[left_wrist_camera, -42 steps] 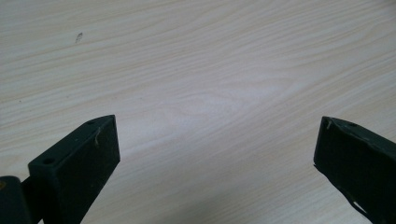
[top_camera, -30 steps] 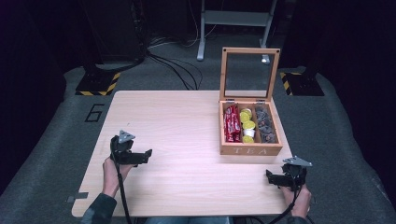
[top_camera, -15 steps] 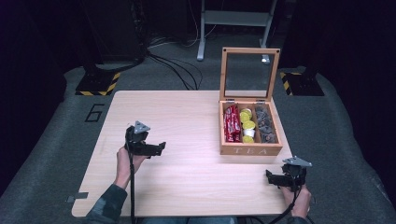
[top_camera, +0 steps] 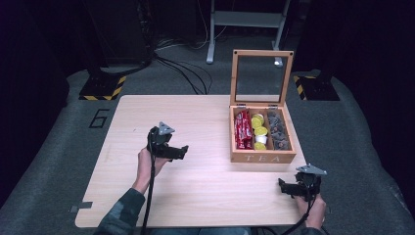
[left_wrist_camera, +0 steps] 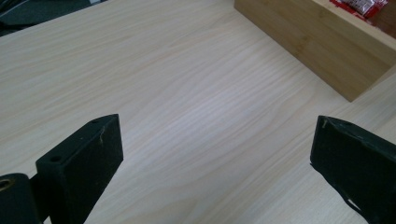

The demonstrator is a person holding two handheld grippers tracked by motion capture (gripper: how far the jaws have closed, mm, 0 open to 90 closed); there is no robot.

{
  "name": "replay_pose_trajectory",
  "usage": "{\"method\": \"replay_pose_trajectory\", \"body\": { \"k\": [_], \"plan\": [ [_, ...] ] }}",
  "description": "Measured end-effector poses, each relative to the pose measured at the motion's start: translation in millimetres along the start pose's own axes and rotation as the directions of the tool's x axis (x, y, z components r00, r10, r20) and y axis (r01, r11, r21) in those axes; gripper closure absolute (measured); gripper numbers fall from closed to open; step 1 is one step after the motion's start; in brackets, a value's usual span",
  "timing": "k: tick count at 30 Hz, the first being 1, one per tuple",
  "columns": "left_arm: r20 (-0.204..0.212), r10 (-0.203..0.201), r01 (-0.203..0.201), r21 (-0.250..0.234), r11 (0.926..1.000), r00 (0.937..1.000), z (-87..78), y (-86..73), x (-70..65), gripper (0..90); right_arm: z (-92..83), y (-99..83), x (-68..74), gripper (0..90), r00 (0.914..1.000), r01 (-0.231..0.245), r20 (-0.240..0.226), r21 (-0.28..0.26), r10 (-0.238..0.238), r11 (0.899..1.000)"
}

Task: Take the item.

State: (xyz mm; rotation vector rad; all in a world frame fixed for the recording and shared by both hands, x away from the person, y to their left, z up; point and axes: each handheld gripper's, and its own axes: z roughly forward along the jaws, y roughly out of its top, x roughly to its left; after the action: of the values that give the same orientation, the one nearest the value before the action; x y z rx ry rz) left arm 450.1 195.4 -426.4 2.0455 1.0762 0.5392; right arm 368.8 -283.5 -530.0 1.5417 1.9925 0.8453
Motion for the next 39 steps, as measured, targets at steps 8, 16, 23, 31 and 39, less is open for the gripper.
{"method": "replay_pose_trajectory", "body": {
  "k": [8, 16, 23, 31, 39],
  "plan": [
    [0.025, 0.041, -0.042, 0.001, 0.9991, 0.9988, 12.7, 22.7, -15.2, 3.2, 0.1, 0.0, -0.1, 0.3, 1.0000, 0.001, -0.001, -0.001, -0.001, 1.000],
    [0.056, 0.062, -0.061, -0.007, 0.9981, 0.9965, 28.6, 46.7, -32.1, 3.4, 0.2, 0.1, -0.2, 0.3, 1.0000, 0.001, -0.001, -0.001, -0.001, 1.000],
    [0.080, 0.071, -0.072, 0.001, 0.9974, 0.9943, 45.2, 59.7, -46.4, 3.4, 0.1, 0.0, -0.1, 0.3, 1.0000, 0.001, -0.001, -0.001, -0.001, 1.000],
    [0.098, 0.087, -0.086, -0.022, 0.9961, 0.9914, 58.1, 75.2, -64.1, 3.9, 0.1, 0.2, 0.2, 0.3, 1.0000, -0.002, 0.000, -0.001, 0.002, 1.000],
    [0.109, 0.095, -0.093, -0.025, 0.9954, 0.9895, 74.9, 87.1, -77.4, 4.4, 0.4, 0.5, 0.3, 0.2, 1.0000, -0.003, 0.001, 0.000, 0.003, 1.000]
  ]
}}
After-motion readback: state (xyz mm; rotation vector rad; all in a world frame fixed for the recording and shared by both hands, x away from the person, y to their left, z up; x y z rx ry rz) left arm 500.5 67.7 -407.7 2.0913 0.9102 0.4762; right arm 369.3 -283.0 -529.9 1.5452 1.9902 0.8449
